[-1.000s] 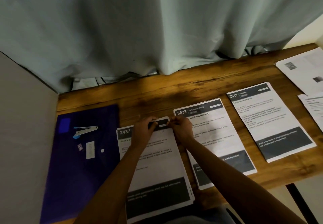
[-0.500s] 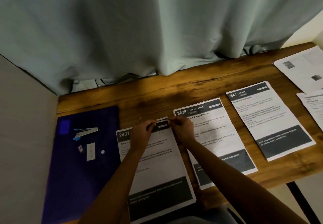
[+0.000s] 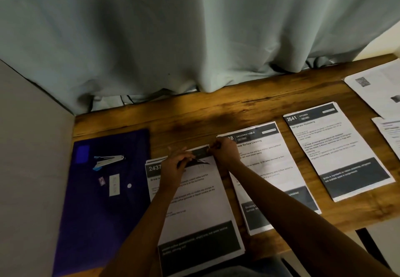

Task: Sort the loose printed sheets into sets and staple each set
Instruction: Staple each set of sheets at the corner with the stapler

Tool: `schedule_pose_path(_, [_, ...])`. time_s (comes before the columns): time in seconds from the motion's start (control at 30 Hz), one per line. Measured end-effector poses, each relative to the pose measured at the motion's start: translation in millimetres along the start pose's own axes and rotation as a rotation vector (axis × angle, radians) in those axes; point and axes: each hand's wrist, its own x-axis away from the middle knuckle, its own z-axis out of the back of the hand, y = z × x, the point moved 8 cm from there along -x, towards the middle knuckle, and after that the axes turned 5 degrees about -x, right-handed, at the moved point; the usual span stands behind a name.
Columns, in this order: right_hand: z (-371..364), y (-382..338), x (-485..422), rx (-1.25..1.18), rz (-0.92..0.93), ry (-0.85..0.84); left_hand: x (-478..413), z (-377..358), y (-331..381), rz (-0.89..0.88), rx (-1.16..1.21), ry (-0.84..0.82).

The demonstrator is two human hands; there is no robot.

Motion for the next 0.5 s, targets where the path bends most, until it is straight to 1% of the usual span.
schedule_pose_path(0.2, [1,-1,4,-0.034,0.060,-0.015,6,4,-12,0.074,0.077,-0.003])
schedule_pose_path(0.27, [3,-1,6,-0.040,0.071,-0.006,7,7,-11,0.062,0.091,0.015])
schedule_pose_path(0.37, [10,-5,14,-0.146,0.093,0.033,8,9,-10,0.029,0.091,0.034])
schedule_pose_path(0.5, [19,-16,30,-0.267,0.223,0.091,7,11,-8,0.012,0.062,0.081])
